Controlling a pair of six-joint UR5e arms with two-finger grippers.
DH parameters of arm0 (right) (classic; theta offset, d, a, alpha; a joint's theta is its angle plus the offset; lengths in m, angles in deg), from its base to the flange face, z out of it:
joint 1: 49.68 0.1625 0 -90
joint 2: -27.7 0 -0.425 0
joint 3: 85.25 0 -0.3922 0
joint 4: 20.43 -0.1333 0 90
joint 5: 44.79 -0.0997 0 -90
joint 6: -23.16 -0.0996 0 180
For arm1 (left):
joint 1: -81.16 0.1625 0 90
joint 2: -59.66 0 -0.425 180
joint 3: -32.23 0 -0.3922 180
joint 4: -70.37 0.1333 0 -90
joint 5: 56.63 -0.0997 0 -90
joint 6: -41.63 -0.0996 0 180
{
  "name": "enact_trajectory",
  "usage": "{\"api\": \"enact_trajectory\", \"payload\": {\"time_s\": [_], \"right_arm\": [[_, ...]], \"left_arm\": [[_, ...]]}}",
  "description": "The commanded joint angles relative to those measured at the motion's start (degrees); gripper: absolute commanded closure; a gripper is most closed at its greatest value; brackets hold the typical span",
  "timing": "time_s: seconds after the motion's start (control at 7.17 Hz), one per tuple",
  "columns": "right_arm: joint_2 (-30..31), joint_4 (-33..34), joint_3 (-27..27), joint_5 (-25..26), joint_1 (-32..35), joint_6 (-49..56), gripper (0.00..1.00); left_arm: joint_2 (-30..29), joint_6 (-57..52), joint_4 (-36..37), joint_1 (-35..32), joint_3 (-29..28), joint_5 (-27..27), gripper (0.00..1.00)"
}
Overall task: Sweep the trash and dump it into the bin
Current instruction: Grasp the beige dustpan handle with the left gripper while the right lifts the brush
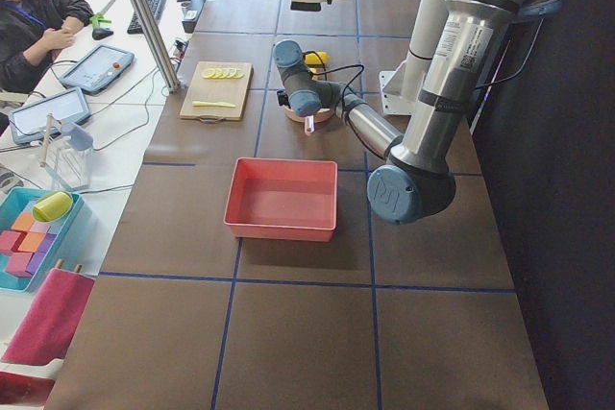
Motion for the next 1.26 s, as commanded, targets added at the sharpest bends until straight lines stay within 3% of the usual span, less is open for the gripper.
{"api": "enact_trajectory", "payload": {"time_s": [0.0,0.42,0.7,0.98,1.12], "right_arm": [[-5.6,9.43,-2.39,-0.13,-0.18,0.0,1.0],[-6.85,10.94,-3.09,-0.13,-0.27,0.0,1.0],[-6.94,11.12,-3.27,-0.13,-0.36,0.0,1.0],[-6.94,11.12,-3.27,-0.13,-0.62,0.0,1.0],[-6.94,11.21,-3.27,-0.13,-0.97,0.0,1.0]], "left_arm": [[-0.68,-4.17,-0.55,0.5,-3.62,-0.41,0.0],[-0.5,-7.96,-0.47,3.31,-5.04,-0.85,0.01],[-0.07,-7.87,-0.47,5.5,-5.04,-6.28,0.01],[0.29,-7.78,-0.47,7.0,-5.3,-6.39,0.02],[0.37,-7.78,-0.47,7.71,-5.3,-6.65,0.08]]}}
